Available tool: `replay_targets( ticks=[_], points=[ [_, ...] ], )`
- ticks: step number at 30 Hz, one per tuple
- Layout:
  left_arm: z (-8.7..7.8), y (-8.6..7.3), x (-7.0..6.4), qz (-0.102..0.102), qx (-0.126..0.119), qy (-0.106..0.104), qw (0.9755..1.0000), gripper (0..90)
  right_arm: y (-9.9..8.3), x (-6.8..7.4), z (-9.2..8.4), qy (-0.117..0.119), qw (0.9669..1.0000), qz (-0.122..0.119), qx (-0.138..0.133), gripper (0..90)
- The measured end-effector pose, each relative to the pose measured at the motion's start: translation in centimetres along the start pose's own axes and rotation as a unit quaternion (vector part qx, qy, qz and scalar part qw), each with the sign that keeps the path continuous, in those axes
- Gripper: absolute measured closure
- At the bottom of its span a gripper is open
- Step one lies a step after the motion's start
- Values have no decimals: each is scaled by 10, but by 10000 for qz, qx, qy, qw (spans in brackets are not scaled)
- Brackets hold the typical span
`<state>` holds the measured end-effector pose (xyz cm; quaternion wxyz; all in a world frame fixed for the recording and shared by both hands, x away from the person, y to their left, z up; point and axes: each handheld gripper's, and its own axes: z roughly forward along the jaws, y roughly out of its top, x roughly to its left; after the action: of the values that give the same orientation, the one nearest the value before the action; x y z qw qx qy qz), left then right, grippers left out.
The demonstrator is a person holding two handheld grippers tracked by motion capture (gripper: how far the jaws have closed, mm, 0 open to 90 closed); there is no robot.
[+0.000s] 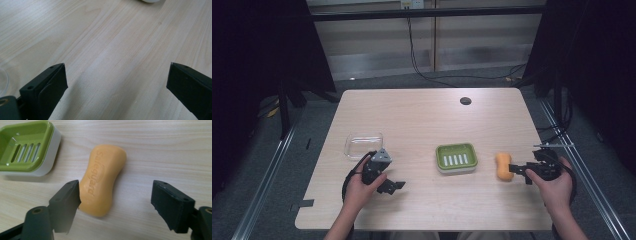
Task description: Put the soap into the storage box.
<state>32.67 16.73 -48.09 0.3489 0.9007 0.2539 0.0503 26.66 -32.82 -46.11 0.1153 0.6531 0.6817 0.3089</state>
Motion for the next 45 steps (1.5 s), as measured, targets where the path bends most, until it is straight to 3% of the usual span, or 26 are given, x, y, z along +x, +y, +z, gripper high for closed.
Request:
replay_targets(
  ticks=[13, 29, 37, 45],
  points=[
    [-1, -1, 1, -16, -25, -4, 10000, 28, 13, 19, 22, -225, 9991, 165, 325, 190],
    [-3, -2, 1, 60, 15, -23, 10000, 28, 15, 27, 41, -429, 9974, 90, 577, 188],
    [-4, -3, 1, 35, -17, -20, 10000, 28, 17, 30, 48, -474, 9966, 58, 677, 233],
    [-4, -3, 1, 16, -60, -7, 10000, 29, 21, 34, 51, -617, 9946, -165, 814, 333]
  ],
)
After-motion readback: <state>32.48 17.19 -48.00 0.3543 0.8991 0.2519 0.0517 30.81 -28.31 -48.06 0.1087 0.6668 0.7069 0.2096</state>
